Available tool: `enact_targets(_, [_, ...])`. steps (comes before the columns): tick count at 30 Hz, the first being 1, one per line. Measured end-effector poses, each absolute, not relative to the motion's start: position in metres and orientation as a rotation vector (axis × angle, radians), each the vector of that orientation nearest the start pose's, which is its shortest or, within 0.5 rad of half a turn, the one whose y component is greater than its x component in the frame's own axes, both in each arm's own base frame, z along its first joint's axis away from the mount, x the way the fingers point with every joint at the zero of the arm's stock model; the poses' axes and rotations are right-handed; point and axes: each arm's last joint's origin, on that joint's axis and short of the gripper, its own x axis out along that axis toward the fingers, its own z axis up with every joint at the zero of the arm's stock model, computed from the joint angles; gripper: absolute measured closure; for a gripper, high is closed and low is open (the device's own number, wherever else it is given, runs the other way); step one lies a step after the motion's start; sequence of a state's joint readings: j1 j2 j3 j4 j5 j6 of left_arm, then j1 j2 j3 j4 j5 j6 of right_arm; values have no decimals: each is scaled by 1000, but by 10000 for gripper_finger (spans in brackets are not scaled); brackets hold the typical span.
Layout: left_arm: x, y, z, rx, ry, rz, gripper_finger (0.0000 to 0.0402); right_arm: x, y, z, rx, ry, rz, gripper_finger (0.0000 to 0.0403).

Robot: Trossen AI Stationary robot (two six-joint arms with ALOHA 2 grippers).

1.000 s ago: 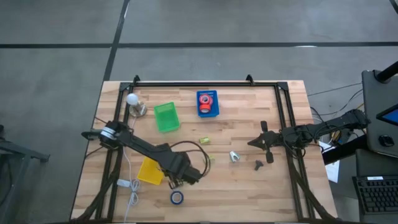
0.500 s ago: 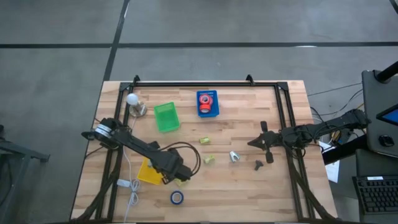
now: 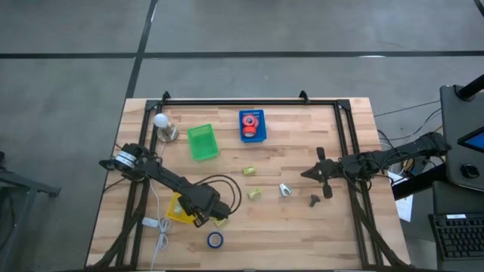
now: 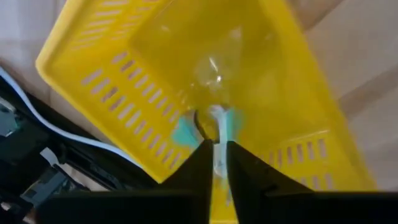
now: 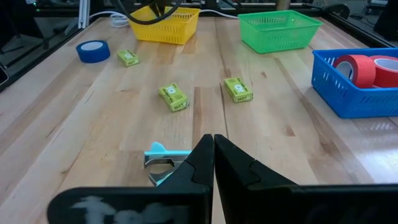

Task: Pick and place Stapler, Stapler remover, tape
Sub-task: Put the bottom blue staple remover into the yellow bin, then put the bottom green staple wire box into the green bin

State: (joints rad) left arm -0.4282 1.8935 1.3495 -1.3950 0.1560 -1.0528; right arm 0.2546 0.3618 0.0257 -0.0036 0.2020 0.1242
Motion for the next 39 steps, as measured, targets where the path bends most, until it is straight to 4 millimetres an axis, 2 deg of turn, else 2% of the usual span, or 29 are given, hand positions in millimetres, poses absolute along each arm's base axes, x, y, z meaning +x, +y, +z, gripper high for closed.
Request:
enact_targets(5, [287, -134, 198, -392, 1831, 609, 273, 113, 23, 141, 46, 334, 32, 394])
enact_targets(11, [304, -140, 222, -355, 1698, 513, 195, 113, 23, 141, 46, 334, 32, 394])
enact_targets(16, [318, -144, 245, -353, 1562, 465, 176, 113, 23, 141, 46, 335, 32, 394])
enact_targets(18, [318, -144, 249, -369, 1554, 484, 175, 113, 23, 141, 46, 334, 32, 394])
enact_targets(21, [329, -149, 251, -368, 1431, 416, 174, 113, 23, 141, 46, 335, 31, 394])
enact_targets(26, [345, -160, 239, -359, 1266, 256, 174, 113, 23, 141, 47, 336, 31, 394])
enact_targets(35, [335, -168, 198, -435, 1291, 243, 174, 113, 23, 141, 49, 335, 31, 394])
enact_targets(39, [332, -168, 187, -463, 1283, 252, 174, 113, 23, 141, 50, 335, 31, 394])
